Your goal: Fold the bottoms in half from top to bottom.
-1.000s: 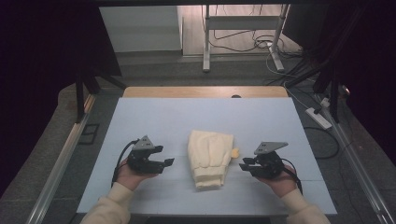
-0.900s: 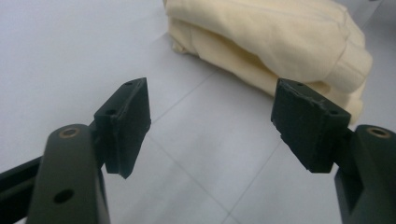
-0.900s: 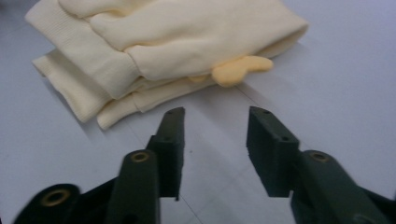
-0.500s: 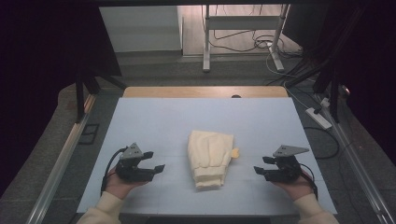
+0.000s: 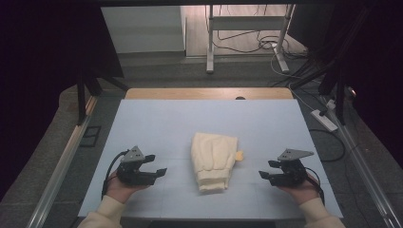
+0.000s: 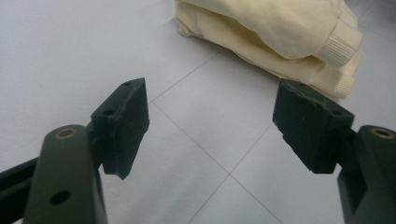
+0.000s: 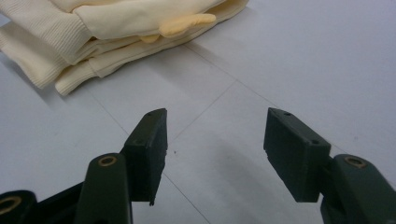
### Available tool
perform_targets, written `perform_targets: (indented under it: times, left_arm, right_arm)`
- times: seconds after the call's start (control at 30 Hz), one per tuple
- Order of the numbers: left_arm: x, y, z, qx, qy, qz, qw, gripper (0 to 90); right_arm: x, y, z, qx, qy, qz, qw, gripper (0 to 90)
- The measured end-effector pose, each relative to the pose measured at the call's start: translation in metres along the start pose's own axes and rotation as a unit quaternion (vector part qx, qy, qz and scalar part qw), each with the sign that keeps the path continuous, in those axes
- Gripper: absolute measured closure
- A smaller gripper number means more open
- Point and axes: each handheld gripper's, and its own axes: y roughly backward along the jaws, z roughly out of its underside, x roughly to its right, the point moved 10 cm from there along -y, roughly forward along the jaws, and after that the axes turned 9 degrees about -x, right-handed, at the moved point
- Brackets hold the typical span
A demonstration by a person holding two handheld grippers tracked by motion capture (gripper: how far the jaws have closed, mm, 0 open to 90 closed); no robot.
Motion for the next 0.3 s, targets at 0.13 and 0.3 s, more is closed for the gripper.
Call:
perform_targets:
  times: [0.13, 0.3]
  left_arm:
    - [-0.0004, -0.0006, 0.0003, -0.001, 0.001, 0.001, 1.0, 27.3]
    - [0.0003, -0.0015, 0.0007, -0.005, 0.0, 0.002, 1.0, 27.1]
  right_arm:
    - [0.0003, -0.0012, 0.001, -0.005, 0.003, 0.003, 1.0, 39.7]
    - [0.0001, -0.0016, 0.0013, -0.007, 0.003, 0.003, 1.0, 39.3]
